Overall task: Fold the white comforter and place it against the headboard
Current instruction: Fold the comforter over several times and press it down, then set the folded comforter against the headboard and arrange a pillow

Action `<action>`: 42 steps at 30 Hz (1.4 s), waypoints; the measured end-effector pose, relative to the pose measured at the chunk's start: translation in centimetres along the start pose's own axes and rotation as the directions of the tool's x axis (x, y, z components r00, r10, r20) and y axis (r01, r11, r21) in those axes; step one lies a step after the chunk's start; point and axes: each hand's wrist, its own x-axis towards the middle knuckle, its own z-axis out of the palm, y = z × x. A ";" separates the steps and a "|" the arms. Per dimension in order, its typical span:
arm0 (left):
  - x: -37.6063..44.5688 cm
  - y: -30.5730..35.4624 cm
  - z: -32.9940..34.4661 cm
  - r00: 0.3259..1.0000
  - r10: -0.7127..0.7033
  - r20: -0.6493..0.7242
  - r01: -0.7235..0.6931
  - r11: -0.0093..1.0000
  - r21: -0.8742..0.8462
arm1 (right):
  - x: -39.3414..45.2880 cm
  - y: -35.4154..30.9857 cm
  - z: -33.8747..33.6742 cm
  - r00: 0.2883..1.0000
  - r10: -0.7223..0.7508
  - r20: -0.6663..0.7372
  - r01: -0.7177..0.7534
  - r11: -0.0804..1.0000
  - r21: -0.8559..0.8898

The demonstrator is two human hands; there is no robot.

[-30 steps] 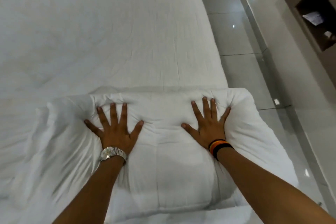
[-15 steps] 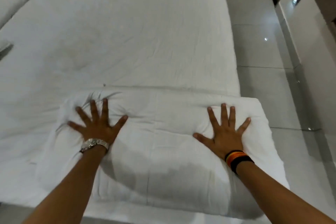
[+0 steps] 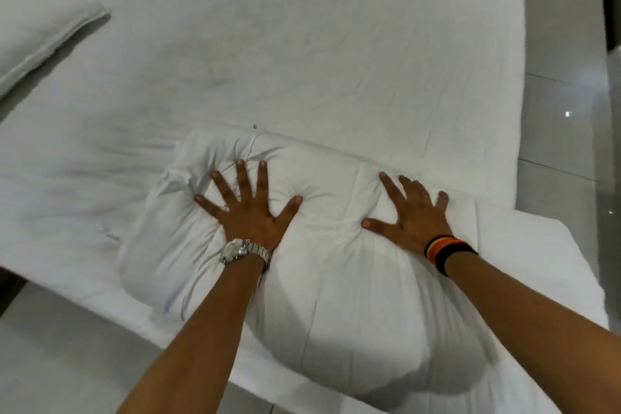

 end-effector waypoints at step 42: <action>-21.4 2.0 -13.2 0.469 -0.757 0.455 0.273 -0.366 -0.890 | -3.3 -12.0 -11.3 0.987 -0.051 0.154 -0.066 0.739 0.671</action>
